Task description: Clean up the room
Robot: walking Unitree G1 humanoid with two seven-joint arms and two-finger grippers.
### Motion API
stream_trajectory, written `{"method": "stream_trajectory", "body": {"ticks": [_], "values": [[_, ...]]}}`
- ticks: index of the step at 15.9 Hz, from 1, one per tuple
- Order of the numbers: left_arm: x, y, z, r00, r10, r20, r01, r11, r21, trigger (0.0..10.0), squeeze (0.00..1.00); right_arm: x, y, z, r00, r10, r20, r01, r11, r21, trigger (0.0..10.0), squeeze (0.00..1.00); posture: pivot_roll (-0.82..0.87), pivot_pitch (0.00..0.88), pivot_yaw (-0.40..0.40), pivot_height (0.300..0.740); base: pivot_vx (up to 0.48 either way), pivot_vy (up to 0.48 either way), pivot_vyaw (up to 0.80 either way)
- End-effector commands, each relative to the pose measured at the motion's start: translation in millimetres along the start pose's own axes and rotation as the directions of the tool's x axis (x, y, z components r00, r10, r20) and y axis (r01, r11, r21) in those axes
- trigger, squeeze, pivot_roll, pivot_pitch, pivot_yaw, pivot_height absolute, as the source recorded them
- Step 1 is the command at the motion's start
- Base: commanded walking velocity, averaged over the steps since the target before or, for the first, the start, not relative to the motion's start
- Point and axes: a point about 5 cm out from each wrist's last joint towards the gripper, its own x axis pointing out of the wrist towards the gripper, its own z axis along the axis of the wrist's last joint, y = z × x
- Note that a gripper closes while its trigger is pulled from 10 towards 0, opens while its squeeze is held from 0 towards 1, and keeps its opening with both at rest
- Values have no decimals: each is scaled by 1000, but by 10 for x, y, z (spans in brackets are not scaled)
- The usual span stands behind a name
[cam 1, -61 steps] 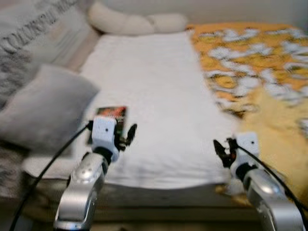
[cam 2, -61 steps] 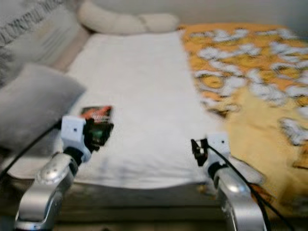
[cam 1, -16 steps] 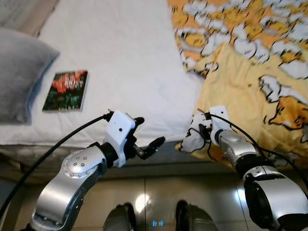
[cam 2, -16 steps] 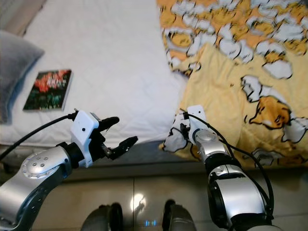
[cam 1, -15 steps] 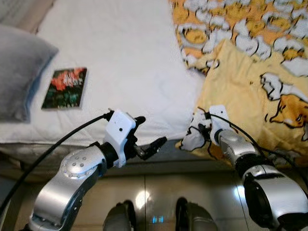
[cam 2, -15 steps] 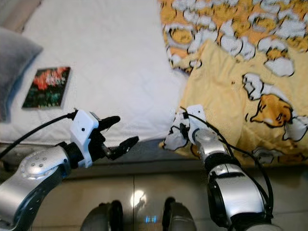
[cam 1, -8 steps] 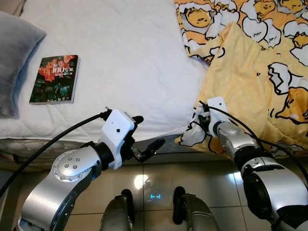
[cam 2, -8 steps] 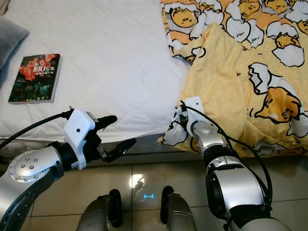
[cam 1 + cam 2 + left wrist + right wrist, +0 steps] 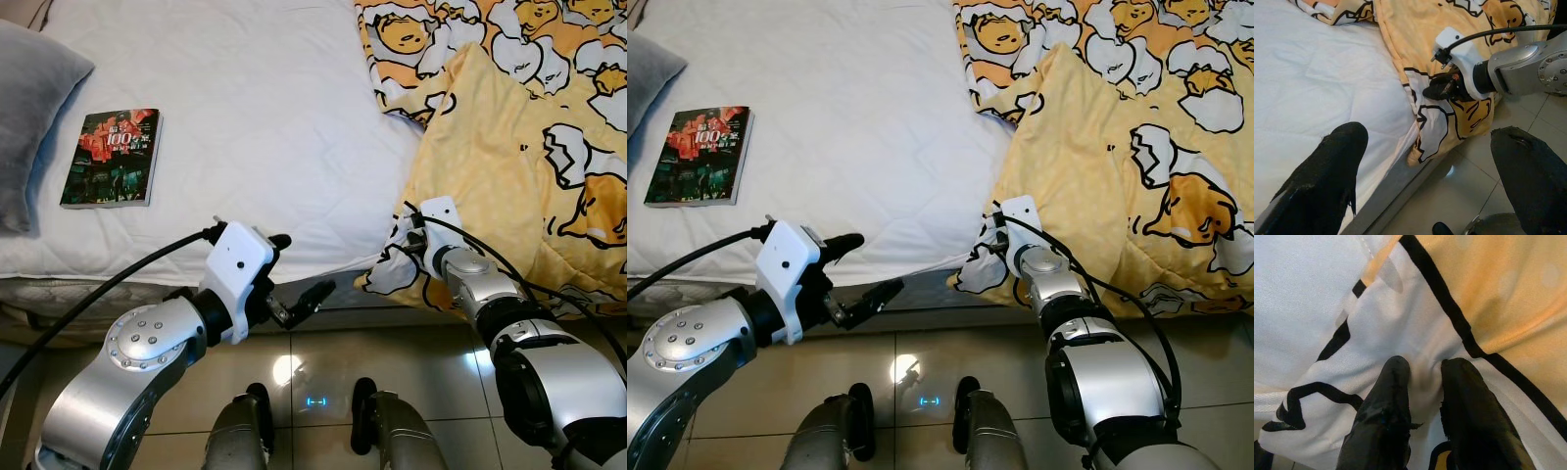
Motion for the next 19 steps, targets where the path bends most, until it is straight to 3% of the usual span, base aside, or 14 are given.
{"method": "stream_trajectory", "body": {"ticks": [1, 10, 19], "values": [[-1, -19, -23, 1000, -5, -11, 5, 1000, -1, 10000, 1000, -3, 30, -83, 1000, 16, -21, -16, 1000, 6, 0, 0, 123, 309, 5, 740, 0, 0, 0], [31, -23, -20, 1000, -15, -7, 15, 1000, -9, 10000, 1000, -17, -10, -122, 999, 29, -18, -28, 1000, 13, 0, 0, 114, 301, 9, 740, 0, 0, 0], [50, -32, -20, 1000, -21, 1, 21, 1000, -17, 10000, 1000, -135, -44, -418, 973, 231, -23, -230, 973, 29, 0, 0, 97, 292, 10, 740, 0, 0, 0]]}}
